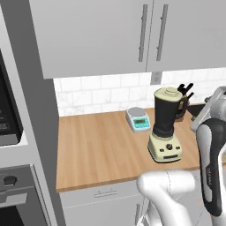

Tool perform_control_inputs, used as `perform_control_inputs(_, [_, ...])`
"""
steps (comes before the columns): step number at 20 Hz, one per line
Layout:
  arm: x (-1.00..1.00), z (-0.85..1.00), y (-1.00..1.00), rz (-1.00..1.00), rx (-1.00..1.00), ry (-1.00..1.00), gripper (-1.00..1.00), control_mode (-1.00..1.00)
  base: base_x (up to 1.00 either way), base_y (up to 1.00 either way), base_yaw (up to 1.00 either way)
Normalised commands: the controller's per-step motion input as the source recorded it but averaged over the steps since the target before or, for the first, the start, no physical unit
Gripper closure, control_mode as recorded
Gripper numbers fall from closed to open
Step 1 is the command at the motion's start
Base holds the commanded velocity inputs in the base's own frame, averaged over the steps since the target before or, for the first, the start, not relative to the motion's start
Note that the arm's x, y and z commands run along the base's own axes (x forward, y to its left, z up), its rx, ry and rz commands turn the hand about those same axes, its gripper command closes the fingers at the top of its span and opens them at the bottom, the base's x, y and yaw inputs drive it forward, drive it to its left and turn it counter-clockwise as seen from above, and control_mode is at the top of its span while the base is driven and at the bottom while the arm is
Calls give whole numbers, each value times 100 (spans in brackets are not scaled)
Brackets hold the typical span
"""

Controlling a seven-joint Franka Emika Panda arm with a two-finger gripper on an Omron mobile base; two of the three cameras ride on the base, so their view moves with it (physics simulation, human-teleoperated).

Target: Close the lid blender by securely placing the lid on top.

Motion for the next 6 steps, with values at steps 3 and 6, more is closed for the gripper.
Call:
perform_control_inputs(3, [-91, 100, 55, 38, -2, -13, -100, -100, 0, 0, 0])
perform_control_inputs(6, [-89, 98, 31, 27, 6, -40, -100, -100, 0, 0, 0])
